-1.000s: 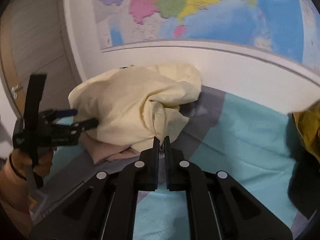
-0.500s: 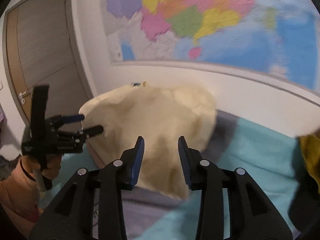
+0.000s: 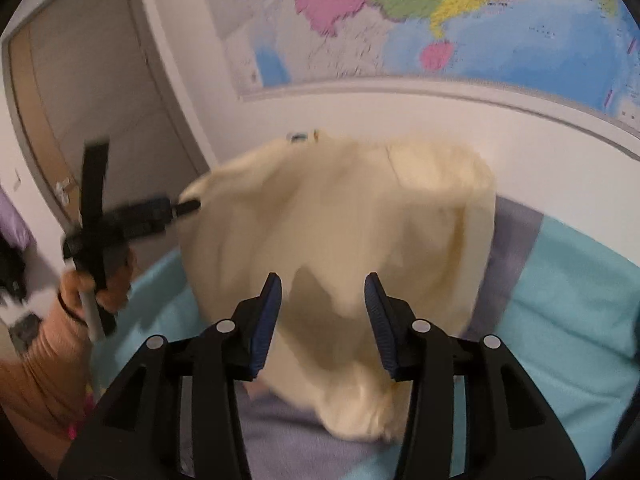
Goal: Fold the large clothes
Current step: 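Open the right gripper and press the cream bundle down onto the pink garment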
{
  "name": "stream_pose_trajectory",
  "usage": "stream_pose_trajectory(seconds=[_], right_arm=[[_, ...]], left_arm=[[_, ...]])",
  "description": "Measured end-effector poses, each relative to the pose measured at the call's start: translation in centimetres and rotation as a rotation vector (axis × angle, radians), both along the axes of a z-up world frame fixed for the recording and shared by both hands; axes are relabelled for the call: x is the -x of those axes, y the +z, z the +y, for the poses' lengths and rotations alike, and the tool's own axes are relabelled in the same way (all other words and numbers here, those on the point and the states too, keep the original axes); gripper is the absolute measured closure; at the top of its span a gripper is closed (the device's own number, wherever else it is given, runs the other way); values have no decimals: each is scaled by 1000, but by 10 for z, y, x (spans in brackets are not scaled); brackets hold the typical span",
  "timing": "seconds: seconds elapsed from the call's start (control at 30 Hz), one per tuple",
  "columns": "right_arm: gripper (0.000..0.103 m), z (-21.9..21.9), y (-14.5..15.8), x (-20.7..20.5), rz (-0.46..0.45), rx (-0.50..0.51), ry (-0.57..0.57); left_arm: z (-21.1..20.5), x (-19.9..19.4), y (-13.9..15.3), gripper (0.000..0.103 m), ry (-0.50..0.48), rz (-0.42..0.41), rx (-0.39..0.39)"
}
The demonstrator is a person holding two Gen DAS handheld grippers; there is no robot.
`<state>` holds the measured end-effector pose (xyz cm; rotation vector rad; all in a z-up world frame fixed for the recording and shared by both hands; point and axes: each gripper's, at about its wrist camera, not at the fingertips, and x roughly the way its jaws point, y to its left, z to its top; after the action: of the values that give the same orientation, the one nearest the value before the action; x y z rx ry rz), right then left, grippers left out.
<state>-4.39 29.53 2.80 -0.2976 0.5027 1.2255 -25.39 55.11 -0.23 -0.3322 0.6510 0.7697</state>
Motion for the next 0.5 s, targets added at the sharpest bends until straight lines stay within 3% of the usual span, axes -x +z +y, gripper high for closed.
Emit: stream_pose_trajectory(seconds=[0.07,0.2,0.27,0.37,0.5], right_arm=[[53,10,-13,-1,-6,44,-36],[54,21,-50,7,20,106,-25],[54,16,-58,15,38,120,-8],[54,10,-52,15,48,142,0],[54,-2,-30,11,60,89,-2]], left_arm=[[8,-8,-7,10,-18,17,24],[10,-29,-20,11,-24,77,-29],[16,-39,-26,13,-32,86,-6],[25,-52,-32,14,-47,100,14],[20,-48,-23,16,-62,76,7]])
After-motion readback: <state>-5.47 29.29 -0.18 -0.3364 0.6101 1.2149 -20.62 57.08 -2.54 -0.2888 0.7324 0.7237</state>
